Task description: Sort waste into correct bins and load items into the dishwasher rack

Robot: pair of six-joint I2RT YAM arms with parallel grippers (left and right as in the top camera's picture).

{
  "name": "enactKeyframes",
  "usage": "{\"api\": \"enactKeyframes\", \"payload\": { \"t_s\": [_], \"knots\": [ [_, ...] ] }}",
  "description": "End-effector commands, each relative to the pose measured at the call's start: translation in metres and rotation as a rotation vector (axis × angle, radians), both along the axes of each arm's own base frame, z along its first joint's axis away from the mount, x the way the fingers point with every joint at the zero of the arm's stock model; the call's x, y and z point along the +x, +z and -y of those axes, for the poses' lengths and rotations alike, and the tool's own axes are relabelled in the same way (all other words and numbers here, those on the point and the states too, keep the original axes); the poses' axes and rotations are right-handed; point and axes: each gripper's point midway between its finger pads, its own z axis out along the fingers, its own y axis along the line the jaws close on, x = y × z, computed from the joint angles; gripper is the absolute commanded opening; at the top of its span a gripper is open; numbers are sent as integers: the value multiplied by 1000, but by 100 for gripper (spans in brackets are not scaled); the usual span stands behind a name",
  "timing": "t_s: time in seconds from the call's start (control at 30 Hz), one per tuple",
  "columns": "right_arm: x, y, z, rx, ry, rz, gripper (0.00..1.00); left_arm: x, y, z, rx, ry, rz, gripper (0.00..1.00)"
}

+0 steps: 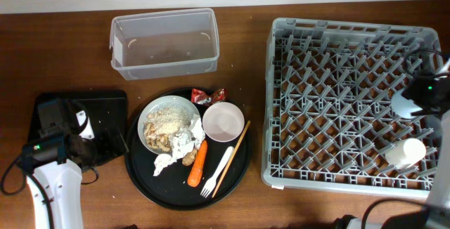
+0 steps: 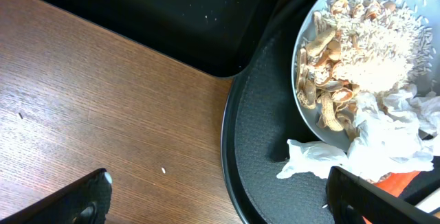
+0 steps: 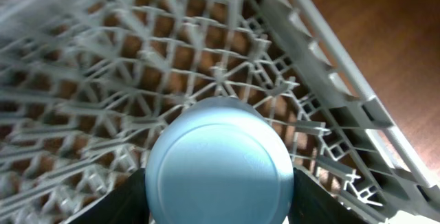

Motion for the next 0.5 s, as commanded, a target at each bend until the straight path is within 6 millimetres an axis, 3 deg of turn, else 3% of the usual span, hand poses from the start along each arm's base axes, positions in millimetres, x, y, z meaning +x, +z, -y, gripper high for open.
{"api": "enactKeyframes", "payload": {
  "t_s": [0.0, 0.27, 0.47],
  "knots": [
    [-3, -9, 24, 13, -47, -6, 54, 2, 4, -2, 10, -10, 9, 99],
    [-5, -34, 62, 14, -132, -35, 53, 2, 4, -2, 10, -10, 9, 99],
    [-6, -48, 79, 14, -168, -48, 53, 2, 4, -3, 10, -9, 9, 99]
  ]
}}
